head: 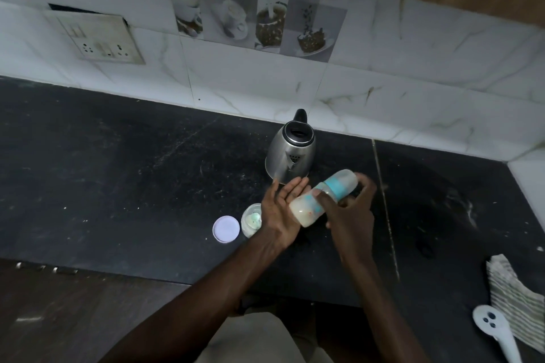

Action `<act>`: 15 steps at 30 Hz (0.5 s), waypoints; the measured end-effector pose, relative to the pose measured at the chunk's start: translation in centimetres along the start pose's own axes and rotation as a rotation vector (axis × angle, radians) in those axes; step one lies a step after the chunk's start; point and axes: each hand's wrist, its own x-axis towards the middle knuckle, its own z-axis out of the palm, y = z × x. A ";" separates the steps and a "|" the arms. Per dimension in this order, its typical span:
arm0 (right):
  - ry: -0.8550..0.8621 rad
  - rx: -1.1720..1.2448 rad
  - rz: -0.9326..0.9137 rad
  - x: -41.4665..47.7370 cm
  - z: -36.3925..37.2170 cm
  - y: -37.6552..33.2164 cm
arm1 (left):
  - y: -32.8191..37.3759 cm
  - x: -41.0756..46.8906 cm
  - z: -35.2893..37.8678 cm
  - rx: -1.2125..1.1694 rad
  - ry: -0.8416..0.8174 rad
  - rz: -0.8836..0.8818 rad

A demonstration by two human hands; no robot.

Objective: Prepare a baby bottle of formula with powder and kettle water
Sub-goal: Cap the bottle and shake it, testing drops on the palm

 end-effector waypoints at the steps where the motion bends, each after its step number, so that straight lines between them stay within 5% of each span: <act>1: 0.075 0.038 -0.029 0.5 -0.6 -0.5 | 0.1 0.1 0.0 0.022 0.003 0.008; 5: 0.452 0.300 -0.144 1.8 -2.6 -2.5 | 0.5 -0.4 0.1 0.076 0.002 0.019; 10: -0.027 -0.222 -0.210 -1.4 0.0 0.5 | 0.2 0.1 0.7 -0.009 -0.008 0.007; 15: 0.214 0.003 -0.221 -0.8 -1.0 -0.2 | 0.4 -0.3 1.3 0.022 -0.055 0.035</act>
